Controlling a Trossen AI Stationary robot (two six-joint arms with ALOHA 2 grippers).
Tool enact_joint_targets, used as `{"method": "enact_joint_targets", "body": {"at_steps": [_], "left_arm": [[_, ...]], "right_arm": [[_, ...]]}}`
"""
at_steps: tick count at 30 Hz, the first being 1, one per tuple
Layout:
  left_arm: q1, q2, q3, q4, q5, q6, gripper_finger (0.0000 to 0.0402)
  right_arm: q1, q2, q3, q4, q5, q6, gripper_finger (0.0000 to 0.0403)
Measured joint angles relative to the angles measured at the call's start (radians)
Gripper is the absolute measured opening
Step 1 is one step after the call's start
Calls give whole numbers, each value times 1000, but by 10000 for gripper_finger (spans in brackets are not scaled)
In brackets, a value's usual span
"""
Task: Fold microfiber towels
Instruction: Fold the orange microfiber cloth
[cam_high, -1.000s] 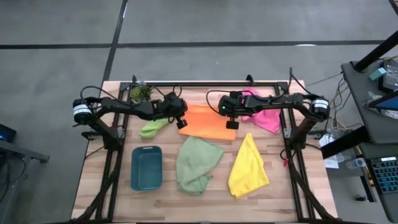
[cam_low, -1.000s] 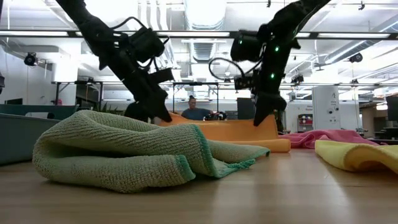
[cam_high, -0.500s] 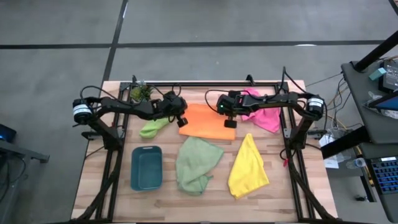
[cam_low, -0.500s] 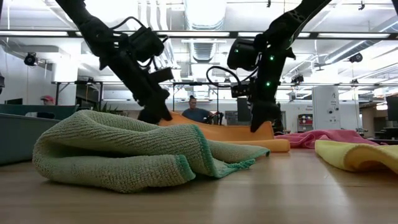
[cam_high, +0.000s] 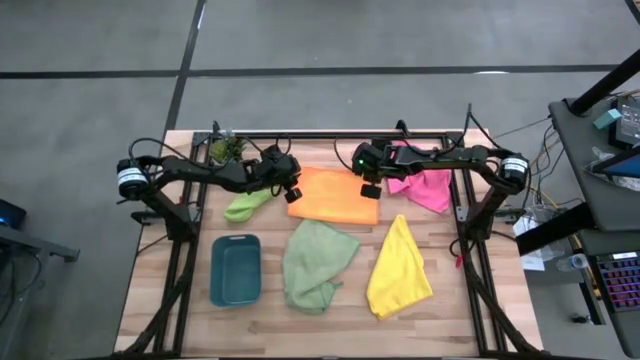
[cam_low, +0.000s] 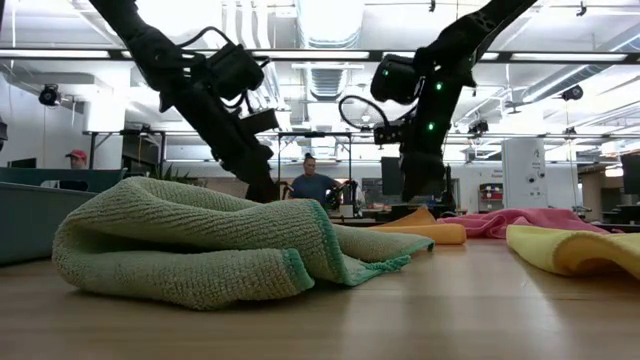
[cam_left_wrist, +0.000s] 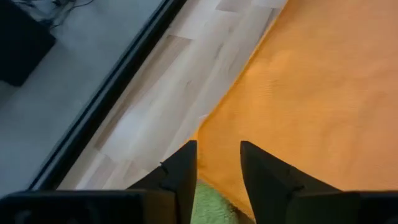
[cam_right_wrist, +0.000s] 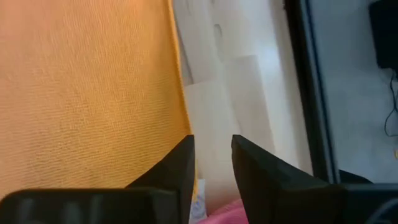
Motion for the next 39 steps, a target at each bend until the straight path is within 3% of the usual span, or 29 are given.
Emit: {"method": "enact_joint_targets", "body": {"at_steps": [5, 11, 16, 23, 26, 30, 33, 39], "left_arm": [[-3, -35, 0, -25, 11, 0, 112], [-30, -92, -7, -39, 263, -2, 112], [-89, -116, -14, -42, 357, -28, 112], [-188, -120, -15, -59, 360, -53, 115], [-225, -122, -9, -133, 353, -52, 135], [-263, -122, -6, -241, 271, -53, 182], [-287, -122, -6, -298, 204, -53, 213], [-301, -122, -15, -305, 142, -24, 230]], "right_arm": [[4, -70, 0, -41, -40, 51, 99], [27, -136, -30, -26, -339, 151, 68], [108, -151, -91, 17, -377, 216, 40], [259, -151, -145, 49, -368, 309, 18], [324, -151, -147, 48, -347, 345, 13], [396, -152, -147, 48, -342, 407, 12], [419, -152, -147, 45, -342, 551, 13], [429, -152, -147, -11, -347, 680, 13]]}}
